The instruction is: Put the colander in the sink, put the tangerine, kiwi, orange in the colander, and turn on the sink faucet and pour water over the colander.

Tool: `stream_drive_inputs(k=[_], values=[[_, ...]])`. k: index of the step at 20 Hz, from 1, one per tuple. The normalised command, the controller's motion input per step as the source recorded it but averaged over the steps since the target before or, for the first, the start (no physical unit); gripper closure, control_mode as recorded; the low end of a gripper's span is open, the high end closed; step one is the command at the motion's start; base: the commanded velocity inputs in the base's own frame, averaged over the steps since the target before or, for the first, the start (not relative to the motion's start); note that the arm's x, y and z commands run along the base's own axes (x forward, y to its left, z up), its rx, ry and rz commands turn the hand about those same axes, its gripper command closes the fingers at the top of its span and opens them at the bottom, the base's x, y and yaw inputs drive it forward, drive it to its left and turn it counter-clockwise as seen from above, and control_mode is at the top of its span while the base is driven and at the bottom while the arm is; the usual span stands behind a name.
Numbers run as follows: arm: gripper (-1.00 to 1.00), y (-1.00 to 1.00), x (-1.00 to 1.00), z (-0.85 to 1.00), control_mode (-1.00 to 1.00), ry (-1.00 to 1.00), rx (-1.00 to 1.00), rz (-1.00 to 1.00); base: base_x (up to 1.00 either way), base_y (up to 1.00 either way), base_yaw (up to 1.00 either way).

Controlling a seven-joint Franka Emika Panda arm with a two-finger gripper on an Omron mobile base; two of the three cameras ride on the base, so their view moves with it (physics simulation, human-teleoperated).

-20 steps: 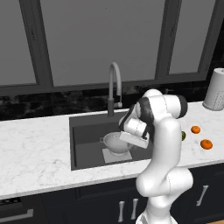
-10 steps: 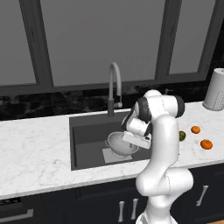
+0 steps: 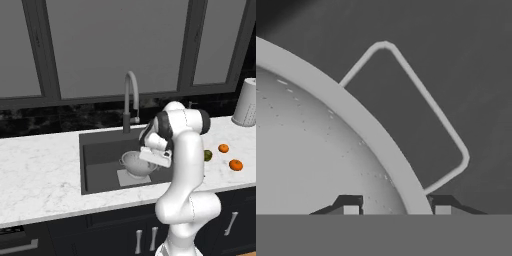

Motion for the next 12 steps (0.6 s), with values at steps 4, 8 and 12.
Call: stream_drive_inputs(k=[4, 8, 12], values=[[1.0, 0.33, 0.0, 0.0, -1.0, 0.2, -0.01, 0.0, 0.0, 0.0, 0.0], [1.0, 0.56, 0.0, -0.01, -1.0, 0.18, -0.08, 0.0, 0.0, 0.0, 0.0], [1.0, 0.26, 0.0, -0.23, -1.0, 0.03, -0.05, 0.0, 0.0, 0.0, 0.0]])
